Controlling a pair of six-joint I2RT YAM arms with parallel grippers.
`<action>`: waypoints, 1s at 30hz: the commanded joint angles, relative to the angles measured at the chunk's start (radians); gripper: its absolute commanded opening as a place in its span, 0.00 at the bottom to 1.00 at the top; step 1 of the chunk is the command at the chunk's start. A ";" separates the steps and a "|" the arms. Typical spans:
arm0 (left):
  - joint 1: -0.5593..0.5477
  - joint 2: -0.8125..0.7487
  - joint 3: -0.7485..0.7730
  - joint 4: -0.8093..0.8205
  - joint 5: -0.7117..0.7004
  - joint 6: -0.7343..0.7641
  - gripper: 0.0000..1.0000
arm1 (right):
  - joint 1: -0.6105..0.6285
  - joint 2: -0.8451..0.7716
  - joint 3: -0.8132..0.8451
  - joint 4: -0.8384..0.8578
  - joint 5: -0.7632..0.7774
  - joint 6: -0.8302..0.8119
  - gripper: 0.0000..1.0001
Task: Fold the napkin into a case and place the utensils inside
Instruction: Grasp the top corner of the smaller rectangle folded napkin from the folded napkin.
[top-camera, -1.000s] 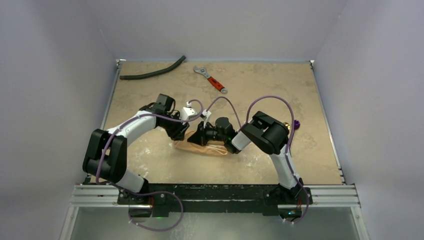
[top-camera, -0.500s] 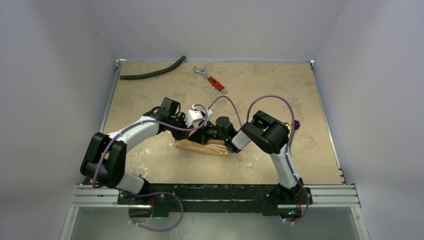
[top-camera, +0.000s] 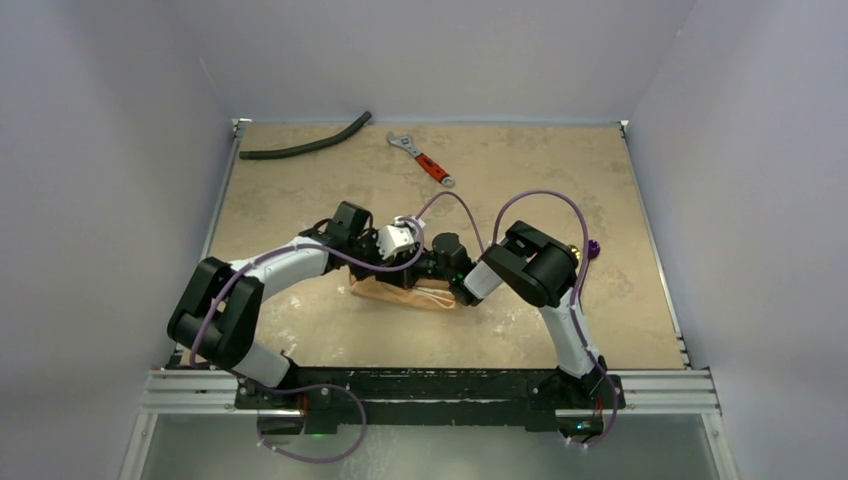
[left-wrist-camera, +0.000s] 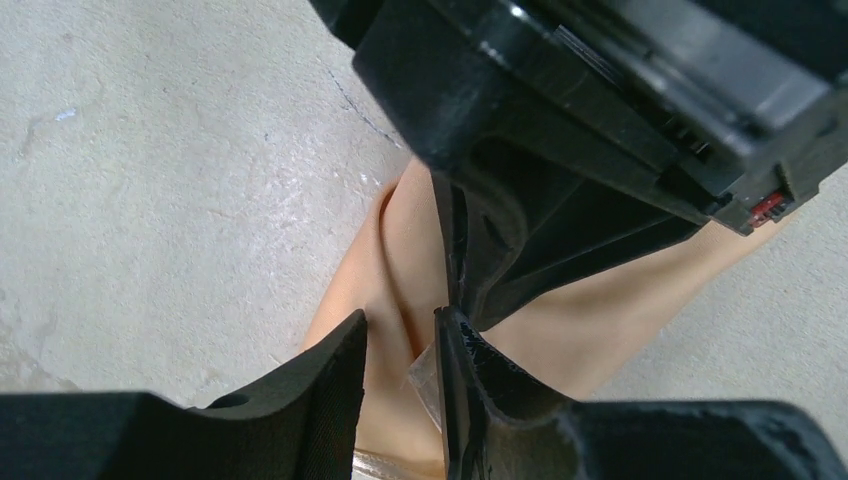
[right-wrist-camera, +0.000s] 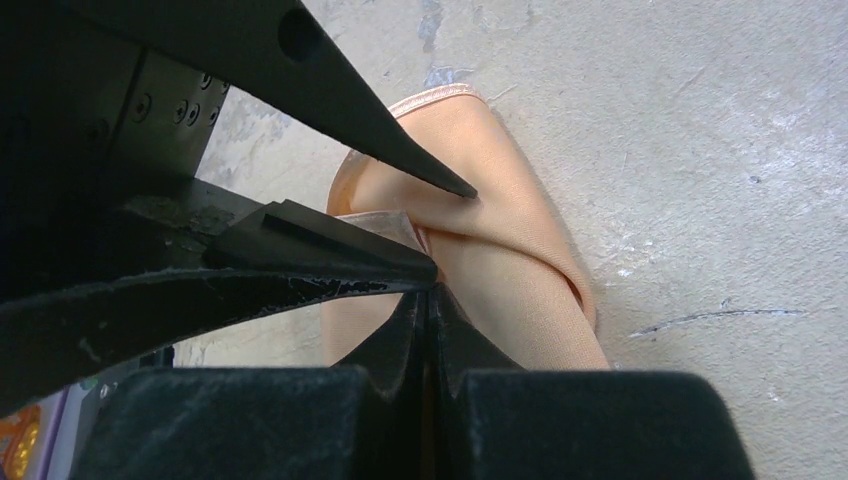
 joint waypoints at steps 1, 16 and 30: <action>-0.037 -0.001 -0.035 0.019 0.011 0.016 0.29 | -0.005 0.024 0.003 -0.086 0.007 -0.002 0.00; -0.036 -0.028 -0.011 0.111 -0.219 -0.104 0.00 | -0.005 0.009 0.002 -0.126 0.021 -0.021 0.00; -0.036 -0.028 -0.015 0.047 -0.083 -0.090 0.14 | -0.004 -0.024 -0.010 -0.152 0.057 -0.036 0.00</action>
